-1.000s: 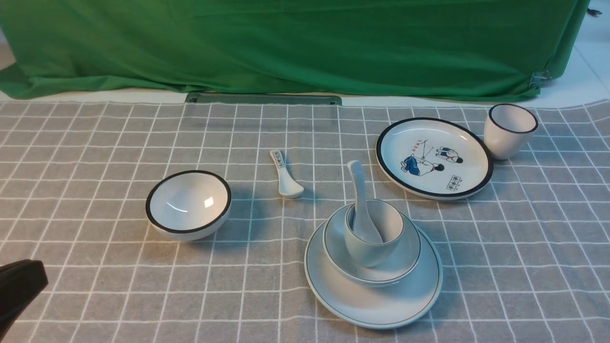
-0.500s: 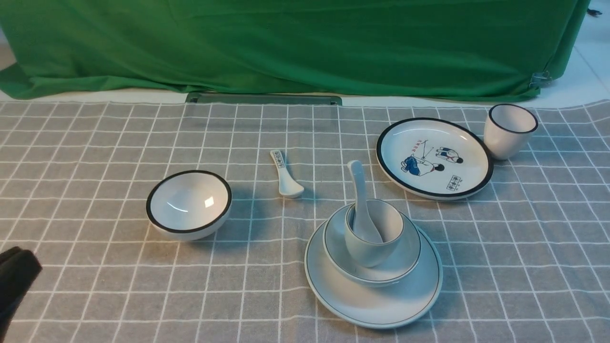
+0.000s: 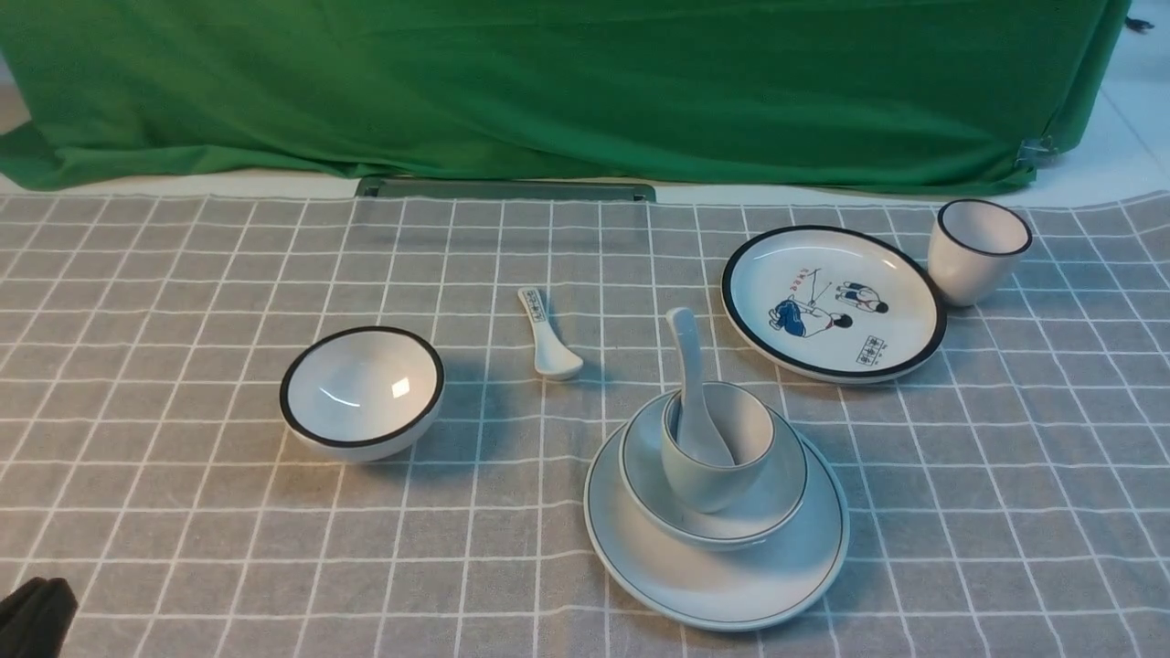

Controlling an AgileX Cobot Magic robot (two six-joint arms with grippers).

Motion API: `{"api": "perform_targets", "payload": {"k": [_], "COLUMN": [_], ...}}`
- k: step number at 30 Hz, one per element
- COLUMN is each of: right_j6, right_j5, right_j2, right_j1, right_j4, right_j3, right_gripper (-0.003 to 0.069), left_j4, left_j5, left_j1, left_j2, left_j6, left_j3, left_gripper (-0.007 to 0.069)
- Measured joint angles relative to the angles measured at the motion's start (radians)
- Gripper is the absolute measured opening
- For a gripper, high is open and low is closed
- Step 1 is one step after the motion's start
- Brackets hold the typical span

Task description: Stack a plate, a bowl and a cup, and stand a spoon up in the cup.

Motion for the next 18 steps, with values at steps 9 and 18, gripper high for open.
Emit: {"api": "perform_targets", "payload": {"k": [9,18], "right_j6": [0.0,0.0], "right_j5": [0.0,0.0], "right_j2": [0.0,0.0], "right_j1": [0.0,0.0], "right_j4": [0.0,0.0], "right_j3": [0.0,0.0], "right_gripper": [0.0241,0.0241], "left_j4": [0.013,0.017], "left_j5": [0.0,0.0], "left_j1": [-0.019,-0.021], "left_j2": [0.0,0.0], "left_j6": [0.001,0.001], "left_j3": [0.0,0.0], "left_gripper": [0.0011,0.0011]}}
